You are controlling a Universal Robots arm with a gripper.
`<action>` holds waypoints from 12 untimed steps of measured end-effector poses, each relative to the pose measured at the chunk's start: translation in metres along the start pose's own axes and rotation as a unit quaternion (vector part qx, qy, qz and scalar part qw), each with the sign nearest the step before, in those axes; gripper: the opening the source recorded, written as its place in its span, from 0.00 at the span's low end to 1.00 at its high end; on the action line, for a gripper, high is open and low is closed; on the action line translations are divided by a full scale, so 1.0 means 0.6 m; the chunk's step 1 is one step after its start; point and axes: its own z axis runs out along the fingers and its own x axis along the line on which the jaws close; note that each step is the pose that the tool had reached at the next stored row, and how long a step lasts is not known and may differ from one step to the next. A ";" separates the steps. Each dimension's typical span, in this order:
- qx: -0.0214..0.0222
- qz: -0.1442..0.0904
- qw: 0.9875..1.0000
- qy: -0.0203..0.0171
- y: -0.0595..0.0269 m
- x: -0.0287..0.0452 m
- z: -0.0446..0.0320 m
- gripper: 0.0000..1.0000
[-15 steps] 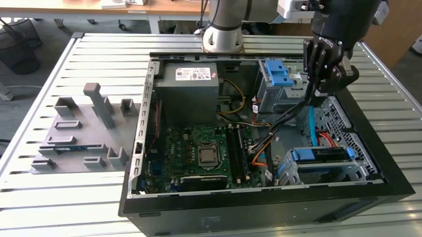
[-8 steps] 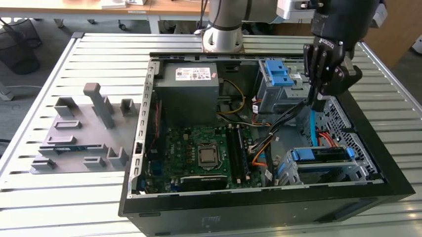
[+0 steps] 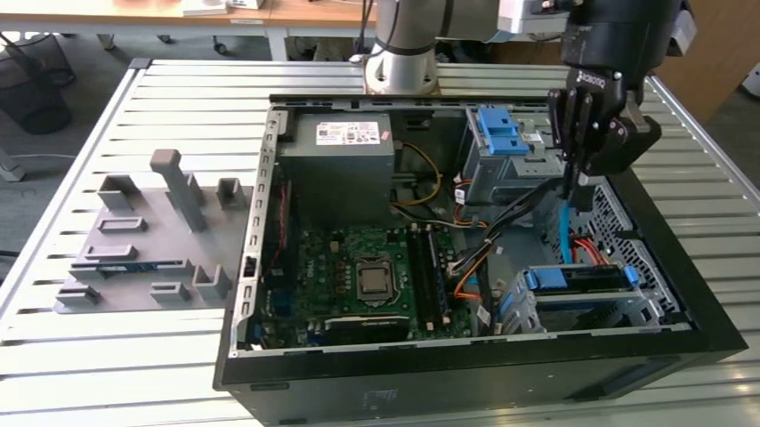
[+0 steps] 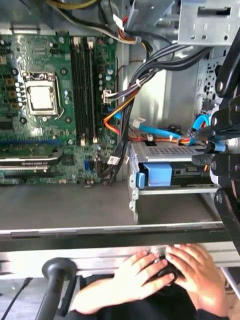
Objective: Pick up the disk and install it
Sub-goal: 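Insert the second disk wire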
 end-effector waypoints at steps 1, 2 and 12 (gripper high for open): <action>0.000 0.000 1.000 0.002 0.000 -0.001 0.001 0.24; 0.000 0.000 1.000 0.004 0.000 -0.001 0.001 0.17; -0.002 0.002 0.999 -0.046 0.000 -0.003 0.007 0.16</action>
